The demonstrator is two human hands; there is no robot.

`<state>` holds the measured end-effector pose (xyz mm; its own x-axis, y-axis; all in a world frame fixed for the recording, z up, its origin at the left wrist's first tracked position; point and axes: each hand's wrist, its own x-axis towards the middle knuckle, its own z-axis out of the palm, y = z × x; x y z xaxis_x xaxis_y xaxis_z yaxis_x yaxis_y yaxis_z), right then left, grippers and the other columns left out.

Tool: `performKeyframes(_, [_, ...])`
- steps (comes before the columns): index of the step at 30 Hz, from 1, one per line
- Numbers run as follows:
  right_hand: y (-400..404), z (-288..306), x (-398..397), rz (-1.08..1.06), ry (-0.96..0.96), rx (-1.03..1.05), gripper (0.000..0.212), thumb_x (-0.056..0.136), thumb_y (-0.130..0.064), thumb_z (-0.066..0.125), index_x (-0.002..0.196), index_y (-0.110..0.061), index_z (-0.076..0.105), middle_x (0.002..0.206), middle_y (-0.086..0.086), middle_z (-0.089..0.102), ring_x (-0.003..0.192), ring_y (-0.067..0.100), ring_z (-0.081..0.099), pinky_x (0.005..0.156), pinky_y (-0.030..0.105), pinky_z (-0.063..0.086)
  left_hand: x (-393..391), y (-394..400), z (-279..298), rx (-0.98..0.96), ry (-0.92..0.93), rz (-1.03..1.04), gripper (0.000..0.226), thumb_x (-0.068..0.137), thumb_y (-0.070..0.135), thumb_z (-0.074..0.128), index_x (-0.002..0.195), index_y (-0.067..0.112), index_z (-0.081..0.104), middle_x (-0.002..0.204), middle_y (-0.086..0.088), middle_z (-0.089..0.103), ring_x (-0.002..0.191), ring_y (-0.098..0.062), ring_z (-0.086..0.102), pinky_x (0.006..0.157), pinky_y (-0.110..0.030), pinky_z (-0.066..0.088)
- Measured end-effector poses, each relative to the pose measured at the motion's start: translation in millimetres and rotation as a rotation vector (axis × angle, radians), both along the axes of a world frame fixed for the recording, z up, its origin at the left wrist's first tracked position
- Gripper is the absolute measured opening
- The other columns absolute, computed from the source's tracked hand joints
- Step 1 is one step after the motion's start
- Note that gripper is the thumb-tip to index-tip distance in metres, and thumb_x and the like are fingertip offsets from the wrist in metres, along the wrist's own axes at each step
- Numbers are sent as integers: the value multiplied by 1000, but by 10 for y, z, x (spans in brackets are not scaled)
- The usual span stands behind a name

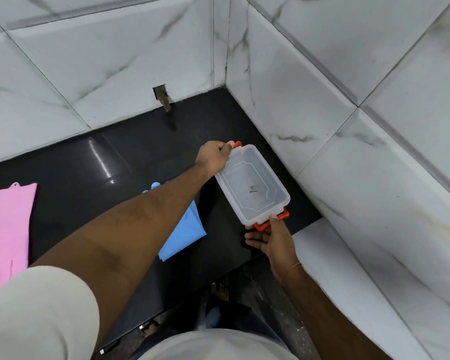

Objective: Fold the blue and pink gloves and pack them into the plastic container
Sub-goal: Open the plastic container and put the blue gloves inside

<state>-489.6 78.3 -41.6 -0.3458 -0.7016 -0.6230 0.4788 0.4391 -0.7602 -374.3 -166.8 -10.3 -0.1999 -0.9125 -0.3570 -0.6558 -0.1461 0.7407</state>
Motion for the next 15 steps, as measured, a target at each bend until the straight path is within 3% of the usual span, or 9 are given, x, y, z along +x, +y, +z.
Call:
performKeyframes(2, [19,-38,-44,40,-31,28,54,115,-43,33,129,-2,64,101,17,80,79,28,76,75,43,65,-6,37,-2,69,97,104,51,116,47,44,86,16,70,93,-5,73,91,-22,70,85,-35,54])
performKeyframes(3, [35,-51,-66,72,-23,52,57,113,-48,34,128,-3,65,104,17,80,80,28,76,74,42,64,-2,54,1,99,164,186,49,117,47,39,105,14,73,112,-9,75,108,-26,70,98,-38,55])
performKeyframes(5, [77,-55,-119,96,19,129,60,110,-58,37,124,-9,67,107,16,78,80,27,74,71,39,63,10,134,55,96,272,380,52,118,45,34,144,10,62,142,-11,65,131,-27,63,110,-37,47])
performKeyframes(6, [103,-62,-158,76,68,178,57,108,-61,39,122,-14,66,108,16,76,81,27,73,70,39,63,23,208,95,74,299,452,51,118,43,35,152,11,56,149,-10,60,135,-25,59,110,-36,45])
performKeyframes(9, [183,-106,-295,-52,380,243,39,104,-60,51,112,-24,64,110,11,71,94,27,70,83,49,64,91,623,159,65,373,563,50,115,37,45,161,17,47,162,-6,46,143,-21,51,123,-40,41])
performKeyframes(11, [159,-69,-409,-139,601,167,25,103,-53,57,106,-30,63,109,7,72,101,28,69,93,53,60,152,1016,181,196,458,597,54,114,33,49,166,20,41,169,-3,40,152,-21,45,130,-46,36])
performKeyframes(15, [-200,155,-657,-55,763,-25,22,102,-49,58,120,-38,65,109,-21,68,103,-1,63,82,20,46,219,1601,216,477,656,573,57,117,29,47,171,24,31,169,1,45,155,-24,46,127,-50,41])
